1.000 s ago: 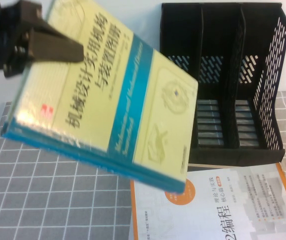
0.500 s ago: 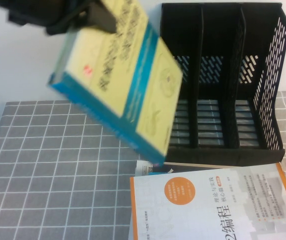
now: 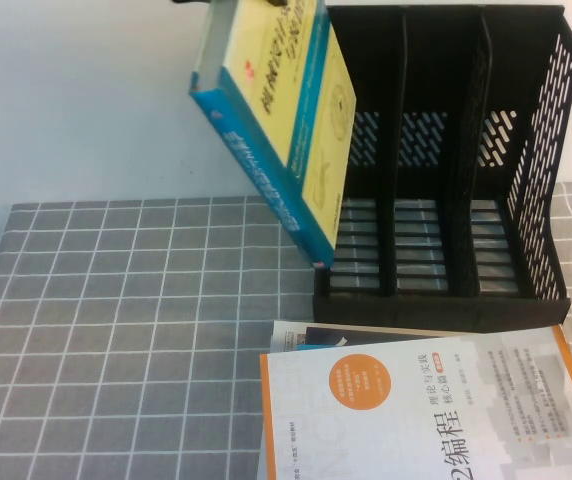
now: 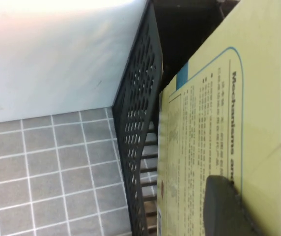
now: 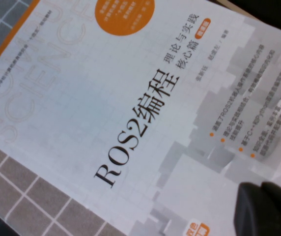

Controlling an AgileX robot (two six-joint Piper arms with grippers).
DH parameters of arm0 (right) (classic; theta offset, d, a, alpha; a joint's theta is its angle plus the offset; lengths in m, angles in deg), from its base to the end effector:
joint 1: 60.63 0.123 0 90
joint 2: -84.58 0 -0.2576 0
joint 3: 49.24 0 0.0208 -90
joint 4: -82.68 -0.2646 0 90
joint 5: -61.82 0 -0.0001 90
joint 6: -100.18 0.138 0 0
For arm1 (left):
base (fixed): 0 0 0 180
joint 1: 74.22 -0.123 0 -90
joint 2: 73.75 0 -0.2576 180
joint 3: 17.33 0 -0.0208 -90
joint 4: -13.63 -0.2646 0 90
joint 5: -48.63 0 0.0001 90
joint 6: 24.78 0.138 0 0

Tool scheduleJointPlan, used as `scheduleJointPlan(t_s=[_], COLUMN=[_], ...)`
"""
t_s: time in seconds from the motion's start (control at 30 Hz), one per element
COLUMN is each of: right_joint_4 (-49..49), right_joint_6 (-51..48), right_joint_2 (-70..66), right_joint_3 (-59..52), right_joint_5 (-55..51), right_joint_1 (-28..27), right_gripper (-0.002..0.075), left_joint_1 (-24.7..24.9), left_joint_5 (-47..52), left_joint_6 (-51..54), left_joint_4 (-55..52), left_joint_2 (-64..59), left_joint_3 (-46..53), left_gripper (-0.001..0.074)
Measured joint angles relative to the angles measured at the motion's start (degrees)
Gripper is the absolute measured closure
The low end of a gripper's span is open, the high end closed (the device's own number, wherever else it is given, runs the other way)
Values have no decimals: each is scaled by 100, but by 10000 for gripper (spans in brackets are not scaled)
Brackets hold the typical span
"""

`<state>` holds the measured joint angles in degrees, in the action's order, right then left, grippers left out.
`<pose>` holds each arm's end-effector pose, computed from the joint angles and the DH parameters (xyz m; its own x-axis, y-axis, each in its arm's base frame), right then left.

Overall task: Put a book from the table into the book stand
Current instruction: Place the book on the book shelf

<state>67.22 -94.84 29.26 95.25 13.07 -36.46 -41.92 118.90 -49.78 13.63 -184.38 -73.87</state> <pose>0.1782 0.1103 0.2504 -0.6387 -0.3743 -0.6723 -0.5763 0.8116 0.0956 0.3438 -0.2173 0.4582 -0.6582 -0.0839 -0.7482 0.2827 0.8935 -0.3489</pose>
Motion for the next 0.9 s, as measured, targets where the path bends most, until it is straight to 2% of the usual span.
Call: scheduleJointPlan(t_s=[0.3, 0.57, 0.9], right_joint_4=[0, 0, 79], right_joint_6=[0, 0, 0], right_joint_2=[0, 0, 0], right_joint_3=[0, 0, 0], right_joint_5=[-10, -21, -21], right_joint_1=[0, 0, 0], right_gripper=[724, 724, 724], left_joint_1=[289, 289, 289], left_joint_5=[-176, -332, -801], left_joint_6=[-236, -332, -336], left_joint_4=[-150, -637, -738], left_joint_2=[-423, -602, -977], left_joint_3=[-221, -232, -232], left_gripper=[541, 541, 541])
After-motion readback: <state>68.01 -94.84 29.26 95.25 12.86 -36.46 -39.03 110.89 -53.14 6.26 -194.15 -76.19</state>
